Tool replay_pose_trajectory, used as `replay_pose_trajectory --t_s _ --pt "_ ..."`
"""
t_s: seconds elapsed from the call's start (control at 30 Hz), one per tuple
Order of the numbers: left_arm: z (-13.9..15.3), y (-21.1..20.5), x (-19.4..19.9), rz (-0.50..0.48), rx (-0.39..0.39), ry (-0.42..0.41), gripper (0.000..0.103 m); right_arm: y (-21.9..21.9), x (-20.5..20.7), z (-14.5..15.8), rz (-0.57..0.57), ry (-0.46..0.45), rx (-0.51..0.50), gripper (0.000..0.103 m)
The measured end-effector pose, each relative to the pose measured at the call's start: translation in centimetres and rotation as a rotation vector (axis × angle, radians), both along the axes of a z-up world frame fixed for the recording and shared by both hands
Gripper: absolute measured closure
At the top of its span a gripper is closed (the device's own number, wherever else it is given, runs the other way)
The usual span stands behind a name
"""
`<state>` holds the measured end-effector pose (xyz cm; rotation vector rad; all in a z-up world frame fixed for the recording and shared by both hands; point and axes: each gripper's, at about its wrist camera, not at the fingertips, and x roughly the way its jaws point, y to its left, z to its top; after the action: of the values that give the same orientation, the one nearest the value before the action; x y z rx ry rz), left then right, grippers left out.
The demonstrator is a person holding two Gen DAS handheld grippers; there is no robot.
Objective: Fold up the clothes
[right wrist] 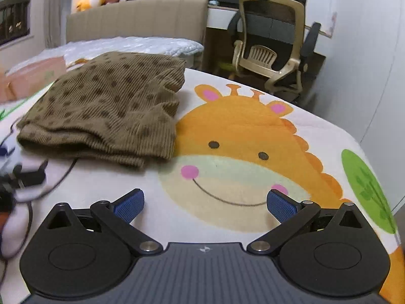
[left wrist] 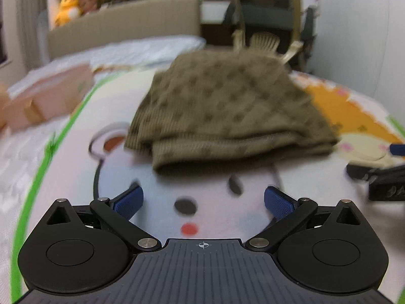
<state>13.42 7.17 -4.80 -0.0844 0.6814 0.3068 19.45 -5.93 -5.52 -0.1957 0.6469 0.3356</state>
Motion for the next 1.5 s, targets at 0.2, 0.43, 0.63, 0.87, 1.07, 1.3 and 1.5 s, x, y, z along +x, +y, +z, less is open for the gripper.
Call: replay_pose_trajectory --t_s 0.2,0.43,0.63,0.87,1.07,1.3,1.5 --pt "-0.05 -0.21 -0.11 0.005 0.008 0.005 0.000 -0.83 0.98 -0.35 0.018 0.051 0.079 0.000" --pt "-0.11 -0.36 -0.13 0.012 0.010 0.006 0.000 -0.55 0.91 -0.40 0.017 0.049 0.071 0.000" --pt "-0.15 -0.21 -0.16 0.011 0.004 0.005 0.000 -0.53 0.95 -0.43 0.017 0.050 0.073 0.000" --pt "-0.15 -0.21 -0.19 0.010 0.004 0.005 0.000 -0.42 0.93 -0.46 0.017 0.049 0.072 0.000" --pt "-0.14 -0.20 -0.20 0.010 0.004 0.005 0.000 -0.42 0.92 -0.45 0.016 0.049 0.073 0.000" --pt "-0.14 -0.19 -0.20 0.009 0.004 0.005 0.000 -0.45 0.93 -0.45 0.016 0.050 0.073 0.000" --pt "-0.13 -0.18 -0.21 0.009 0.004 0.005 0.000 -0.42 0.93 -0.45 0.016 0.050 0.073 0.000"
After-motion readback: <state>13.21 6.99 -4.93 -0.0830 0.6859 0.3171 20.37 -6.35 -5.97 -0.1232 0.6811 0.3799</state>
